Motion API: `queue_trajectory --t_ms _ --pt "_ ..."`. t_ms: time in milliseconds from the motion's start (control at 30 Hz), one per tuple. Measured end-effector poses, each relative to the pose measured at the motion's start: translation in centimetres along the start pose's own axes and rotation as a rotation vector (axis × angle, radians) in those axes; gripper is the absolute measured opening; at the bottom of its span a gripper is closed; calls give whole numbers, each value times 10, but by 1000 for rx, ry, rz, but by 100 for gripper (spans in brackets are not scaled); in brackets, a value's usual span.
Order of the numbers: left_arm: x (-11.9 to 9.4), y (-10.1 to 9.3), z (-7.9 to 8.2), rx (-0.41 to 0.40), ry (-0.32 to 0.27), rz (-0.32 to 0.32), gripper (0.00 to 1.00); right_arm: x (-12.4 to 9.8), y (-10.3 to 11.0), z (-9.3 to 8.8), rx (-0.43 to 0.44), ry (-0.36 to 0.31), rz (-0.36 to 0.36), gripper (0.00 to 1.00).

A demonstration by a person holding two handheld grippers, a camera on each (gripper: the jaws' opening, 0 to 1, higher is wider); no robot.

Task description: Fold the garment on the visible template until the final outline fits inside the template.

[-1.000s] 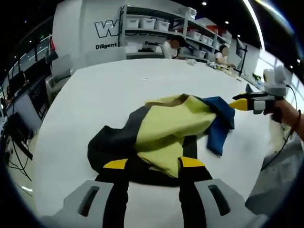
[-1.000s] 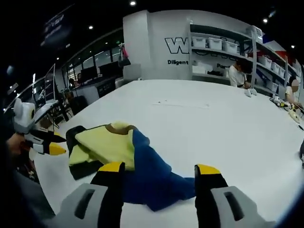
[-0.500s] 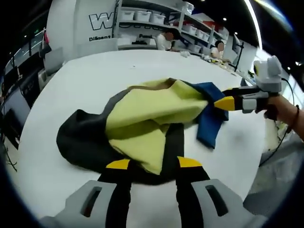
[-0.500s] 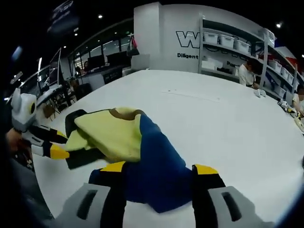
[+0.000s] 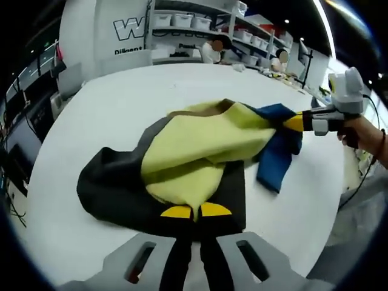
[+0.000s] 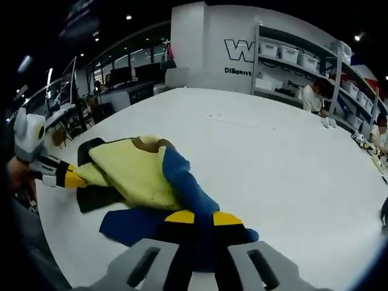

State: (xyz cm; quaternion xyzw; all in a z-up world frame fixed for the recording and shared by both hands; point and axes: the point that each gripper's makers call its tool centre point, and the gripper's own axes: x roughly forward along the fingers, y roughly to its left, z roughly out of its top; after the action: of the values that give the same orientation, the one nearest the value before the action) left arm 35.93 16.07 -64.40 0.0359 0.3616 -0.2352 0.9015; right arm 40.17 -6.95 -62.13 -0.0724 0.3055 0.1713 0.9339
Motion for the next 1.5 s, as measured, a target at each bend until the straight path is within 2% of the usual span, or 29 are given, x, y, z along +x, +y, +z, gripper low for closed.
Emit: queue_trajectory --t_ms 67,133,200,433,600,767,900,1000,1067,1133,1300,1500 --pt "-4 -1 4 -2 -9 -18 0 -4 -1 7 -10 -13 -6 0" --pt "-13 -1 16 -45 -45 -44 0 -8 -5 14 -23 -21 -22 0" --pt "-20 2 26 -51 -68 -47 0 -11 -7 24 -28 -44 -26 0" --pt "-43 7 70 -1 -156 -64 0 -21 -11 57 -61 -98 -23 0" --pt "-57 12 104 -1 -235 -71 0 -22 -20 83 -94 -138 -33 0" --pt "-60 22 129 28 -273 -53 0 -18 -33 107 -118 -173 -57 0" --pt "-53 38 138 25 -285 -13 0 -6 -44 119 -130 -174 -73 0" --pt "-43 49 142 -5 -285 -8 0 5 -49 122 -111 -171 -71 0" --pt "-37 53 141 -4 -269 -2 0 11 -50 122 -99 -163 -69 0" --pt "-28 63 140 11 -246 31 0 19 -51 122 -98 -152 -68 0" --pt "-8 86 142 -10 -228 87 0 39 -56 118 -100 -127 -72 0" --pt "21 104 138 23 -176 131 0 63 -61 112 -101 -89 -74 0"
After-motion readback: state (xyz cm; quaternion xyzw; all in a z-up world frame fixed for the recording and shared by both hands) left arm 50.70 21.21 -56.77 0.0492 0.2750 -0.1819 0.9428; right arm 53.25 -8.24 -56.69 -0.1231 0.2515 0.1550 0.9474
